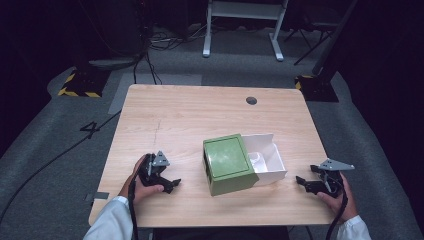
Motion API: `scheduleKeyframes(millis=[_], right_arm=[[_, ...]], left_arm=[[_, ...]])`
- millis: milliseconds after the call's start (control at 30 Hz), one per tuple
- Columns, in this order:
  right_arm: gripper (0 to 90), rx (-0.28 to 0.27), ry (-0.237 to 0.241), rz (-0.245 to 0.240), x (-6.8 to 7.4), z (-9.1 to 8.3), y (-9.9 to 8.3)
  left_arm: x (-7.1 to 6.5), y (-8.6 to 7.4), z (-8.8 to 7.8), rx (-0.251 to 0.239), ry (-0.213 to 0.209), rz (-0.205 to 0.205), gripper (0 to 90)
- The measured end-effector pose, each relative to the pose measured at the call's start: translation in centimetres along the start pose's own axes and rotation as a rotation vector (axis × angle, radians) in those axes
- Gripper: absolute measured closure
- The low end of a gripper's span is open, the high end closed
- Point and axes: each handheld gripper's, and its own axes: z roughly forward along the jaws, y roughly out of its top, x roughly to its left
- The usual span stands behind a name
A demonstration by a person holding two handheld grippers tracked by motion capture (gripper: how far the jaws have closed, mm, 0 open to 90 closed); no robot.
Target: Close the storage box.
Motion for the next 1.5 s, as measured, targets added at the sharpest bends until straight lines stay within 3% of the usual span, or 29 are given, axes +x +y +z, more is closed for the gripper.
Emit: scheduleKeyframes(millis=[500, 700, 900, 1100, 1500], right_arm=[[17.8, 0.011, 0.001, 0.011, -0.4, 0.0, 0.2], [21.9, -0.001, 0.002, -0.012, -0.5, 0.1, 0.8], [22.8, -0.055, 0.031, -0.009, -0.9, -1.2, 2.5], [23.1, -0.082, 0.04, -0.058, -0.2, -2.2, 4.9], [27.4, -0.062, 0.073, -0.128, 1.3, -0.6, 9.0]], left_arm=[[0.0, 0.0, 0.0, -0.001, 0.002, -0.002, 0.1], [-0.1, 0.0, 0.0, 0.0, 0.001, -0.006, 0.2], [-0.1, 0.0, 0.0, -0.001, 0.002, -0.005, 0.2], [-0.1, 0.0, 0.0, -0.001, 0.002, -0.005, 0.2], [-0.1, 0.0, 0.0, -0.001, 0.002, -0.005, 0.2]])
